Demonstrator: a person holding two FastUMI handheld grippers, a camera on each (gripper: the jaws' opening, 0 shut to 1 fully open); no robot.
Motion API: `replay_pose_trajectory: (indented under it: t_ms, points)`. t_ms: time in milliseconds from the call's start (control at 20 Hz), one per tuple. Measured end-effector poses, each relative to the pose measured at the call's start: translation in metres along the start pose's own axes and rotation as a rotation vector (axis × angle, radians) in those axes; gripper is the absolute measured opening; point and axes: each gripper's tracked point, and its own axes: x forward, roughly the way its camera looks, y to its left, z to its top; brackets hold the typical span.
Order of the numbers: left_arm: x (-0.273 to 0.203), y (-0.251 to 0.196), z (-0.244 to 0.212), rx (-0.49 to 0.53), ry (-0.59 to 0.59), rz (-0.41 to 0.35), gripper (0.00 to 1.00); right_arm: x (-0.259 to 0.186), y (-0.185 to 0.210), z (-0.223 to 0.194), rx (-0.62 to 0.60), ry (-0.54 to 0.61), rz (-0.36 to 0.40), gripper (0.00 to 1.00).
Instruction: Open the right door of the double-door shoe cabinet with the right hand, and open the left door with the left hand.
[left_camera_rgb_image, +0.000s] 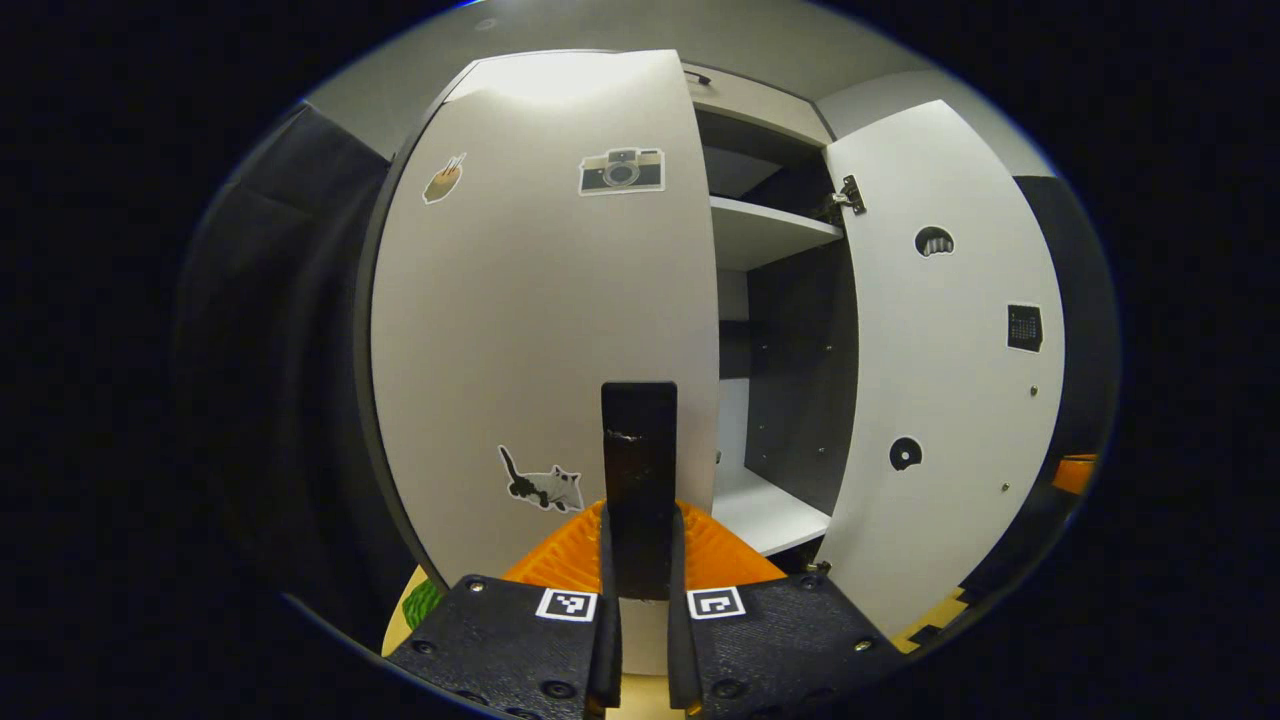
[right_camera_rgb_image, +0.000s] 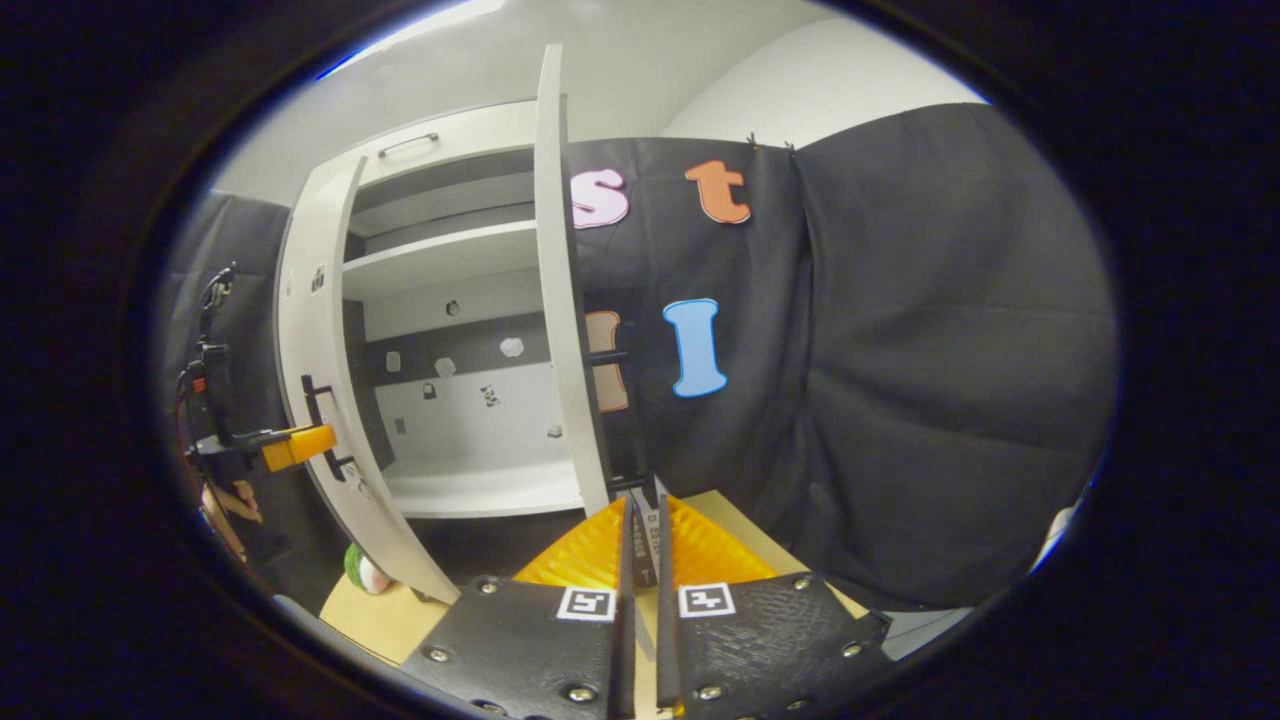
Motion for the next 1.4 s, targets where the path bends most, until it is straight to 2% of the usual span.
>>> replay_pose_trajectory:
  t_ms: [700, 1000, 1050, 1200, 1400]
  points:
    - [-0.041, 0.012, -0.004, -0.009, 0.015, 0.012, 0.19, -0.003, 0.052, 0.013, -0.019, -0.065, 0.114, 0.08]
    - [-0.058, 0.025, -0.004, -0.022, 0.003, 0.068, 0.18, 0.0, 0.075, 0.02, -0.054, -0.093, 0.16, 0.08]
    - [-0.064, 0.028, -0.003, -0.016, -0.01, 0.084, 0.14, 0.002, 0.079, 0.02, -0.059, -0.092, 0.168, 0.08]
    - [-0.07, 0.038, -0.003, 0.041, -0.016, 0.108, 0.11, 0.002, 0.093, 0.011, -0.066, -0.071, 0.205, 0.08]
    - [-0.082, 0.048, -0.004, 0.022, -0.011, 0.134, 0.09, 0.004, 0.114, 0.003, -0.075, -0.05, 0.256, 0.08]
